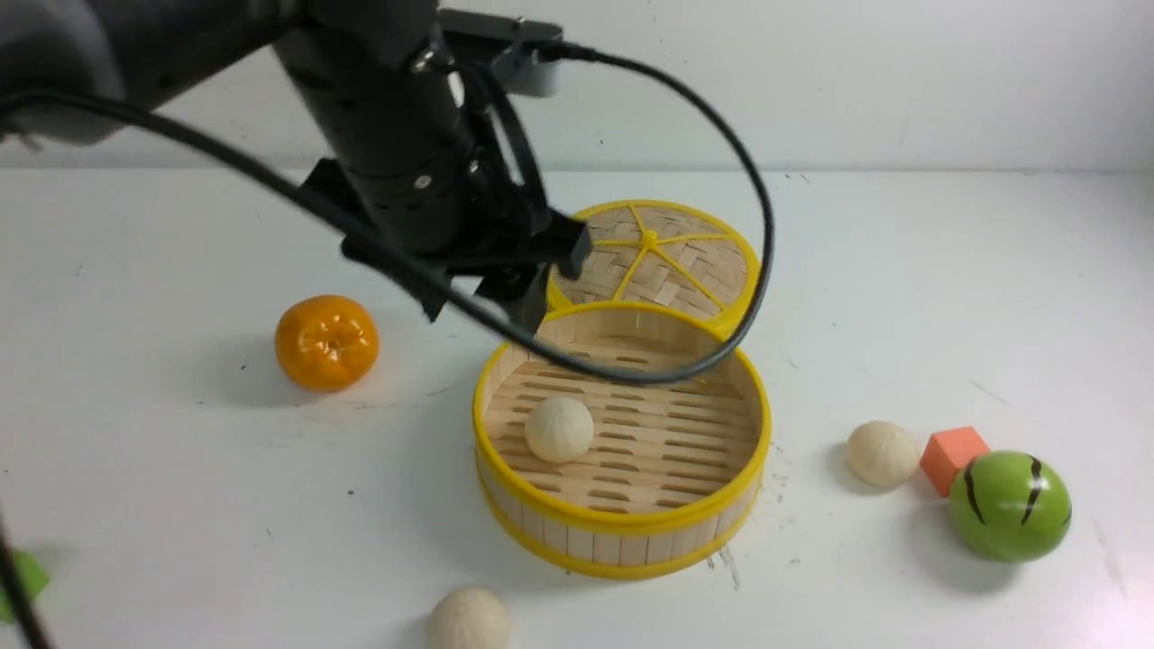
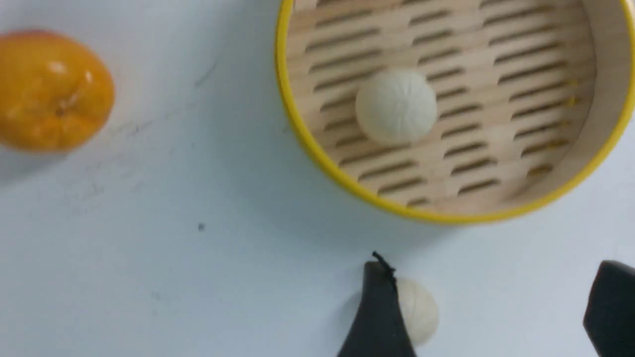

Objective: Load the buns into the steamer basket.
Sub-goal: Use the left arm to grab a steamed stuffed bun, then use the left arm to put the steamed stuffed bun into the steamer, then use the right arm to grab a steamed stuffed bun

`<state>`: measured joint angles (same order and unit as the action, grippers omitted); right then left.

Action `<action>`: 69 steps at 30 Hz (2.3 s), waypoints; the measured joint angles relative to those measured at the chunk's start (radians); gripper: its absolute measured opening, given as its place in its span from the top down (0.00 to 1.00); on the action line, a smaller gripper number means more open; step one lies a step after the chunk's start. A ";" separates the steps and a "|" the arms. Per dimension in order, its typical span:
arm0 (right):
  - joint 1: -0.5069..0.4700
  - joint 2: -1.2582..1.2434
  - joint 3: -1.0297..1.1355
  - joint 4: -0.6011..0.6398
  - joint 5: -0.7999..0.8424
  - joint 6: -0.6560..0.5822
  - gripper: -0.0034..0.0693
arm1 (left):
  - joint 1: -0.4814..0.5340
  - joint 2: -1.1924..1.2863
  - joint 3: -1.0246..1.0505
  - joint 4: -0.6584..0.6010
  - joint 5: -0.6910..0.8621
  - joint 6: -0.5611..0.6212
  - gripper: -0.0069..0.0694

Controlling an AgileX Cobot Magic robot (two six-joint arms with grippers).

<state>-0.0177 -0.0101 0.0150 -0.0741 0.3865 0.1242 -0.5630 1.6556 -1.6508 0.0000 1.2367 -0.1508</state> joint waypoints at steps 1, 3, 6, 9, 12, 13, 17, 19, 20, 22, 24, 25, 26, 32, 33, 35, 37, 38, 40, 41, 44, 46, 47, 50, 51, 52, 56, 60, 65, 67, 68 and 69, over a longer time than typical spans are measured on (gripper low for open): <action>0.000 0.000 0.000 0.000 0.000 0.000 0.62 | 0.000 -0.026 0.065 0.000 0.001 -0.001 0.24; 0.000 0.000 0.000 0.000 0.000 0.000 0.62 | 0.000 -0.059 0.145 -0.009 -0.002 -0.002 0.24; 0.000 0.000 0.000 0.000 0.000 0.000 0.62 | 0.000 -0.100 0.346 -0.045 -0.099 -0.004 0.24; 0.000 0.000 0.000 0.000 0.000 0.000 0.62 | 0.000 -0.091 0.498 -0.081 -0.267 -0.002 0.24; 0.000 0.000 0.000 0.000 0.000 0.000 0.62 | 0.000 -0.064 0.568 -0.093 -0.356 -0.001 0.24; 0.000 0.000 0.000 0.000 0.000 0.000 0.62 | 0.000 -0.049 0.583 -0.094 -0.381 -0.001 0.24; 0.000 0.000 0.000 0.000 0.000 0.000 0.62 | 0.000 0.020 0.595 -0.101 -0.430 -0.001 0.27; 0.000 0.000 0.000 0.000 0.000 0.000 0.62 | 0.000 0.050 0.595 -0.110 -0.441 -0.001 0.32; 0.000 0.000 0.000 0.000 0.000 0.000 0.62 | 0.000 0.053 0.595 -0.112 -0.441 -0.001 0.33; 0.000 0.000 0.000 0.000 0.000 0.000 0.62 | 0.000 0.075 0.596 -0.132 -0.444 0.001 0.47; 0.000 0.000 0.000 0.000 0.000 0.000 0.62 | 0.000 0.079 0.595 -0.145 -0.446 0.020 0.64; 0.000 0.000 0.000 0.000 0.000 0.000 0.62 | 0.000 0.079 0.593 -0.146 -0.444 0.024 0.67; 0.000 0.000 0.000 0.000 0.000 0.000 0.62 | 0.000 0.079 0.573 -0.149 -0.422 0.044 0.82; 0.000 0.000 0.000 0.000 0.000 0.000 0.62 | -0.009 0.053 0.337 -0.156 -0.257 0.097 0.92; 0.000 0.000 0.000 0.000 0.000 0.000 0.62 | -0.012 0.051 0.303 -0.157 -0.245 0.099 0.92; 0.000 0.000 0.000 0.000 0.000 0.000 0.62 | -0.027 0.051 0.198 -0.165 -0.239 0.105 0.92; 0.000 0.000 0.000 0.000 0.000 0.000 0.62 | -0.036 0.070 0.104 -0.181 -0.237 0.111 0.92; 0.000 0.000 0.000 0.000 0.000 0.000 0.62 | -0.038 0.088 0.062 -0.195 -0.235 0.117 0.92; 0.000 0.000 0.000 0.000 0.000 0.000 0.62 | -0.040 0.145 -0.007 -0.211 -0.231 0.121 0.92; 0.000 0.000 0.000 0.000 0.000 0.000 0.62 | -0.040 0.173 -0.029 -0.216 -0.230 0.125 0.92; 0.000 0.000 0.000 0.000 0.000 0.000 0.62 | -0.040 0.303 -0.085 -0.240 -0.228 0.176 0.91; 0.000 0.000 0.000 0.000 0.000 0.000 0.62 | -0.040 0.358 -0.104 -0.242 -0.225 0.205 0.89; 0.000 0.000 0.000 0.000 0.000 0.000 0.62 | -0.040 0.382 -0.112 -0.242 -0.223 0.214 0.88; 0.000 0.000 0.000 0.000 0.000 0.000 0.62 | -0.040 0.436 -0.125 -0.235 -0.220 0.225 0.79; 0.000 0.000 0.000 0.000 0.000 0.000 0.62 | -0.040 0.454 -0.128 -0.228 -0.221 0.228 0.73; 0.000 0.000 0.000 0.000 0.000 0.000 0.62 | -0.040 0.464 -0.130 -0.222 -0.222 0.228 0.67; 0.000 0.000 0.000 0.000 0.000 0.000 0.62 | -0.040 0.475 -0.136 -0.201 -0.227 0.229 0.39; 0.000 0.000 0.000 0.000 0.000 0.000 0.62 | -0.040 0.467 -0.174 -0.176 -0.178 0.229 0.20; 0.000 0.000 0.000 -0.011 0.000 0.000 0.62 | -0.039 0.343 -0.319 -0.140 -0.021 0.202 0.13; 0.000 0.000 0.000 -0.021 0.000 0.001 0.62 | -0.039 0.270 -0.339 -0.123 -0.016 0.190 0.18; 0.000 0.000 0.000 -0.021 0.000 0.003 0.62 | -0.039 0.262 -0.342 -0.116 -0.015 0.188 0.19; 0.000 0.000 0.000 -0.015 -0.003 0.018 0.62 | -0.039 0.211 -0.348 -0.099 -0.007 0.183 0.24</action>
<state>-0.0177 -0.0101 0.0150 -0.0890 0.3833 0.1422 -0.6016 1.8665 -1.9986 -0.0986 1.2298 0.0320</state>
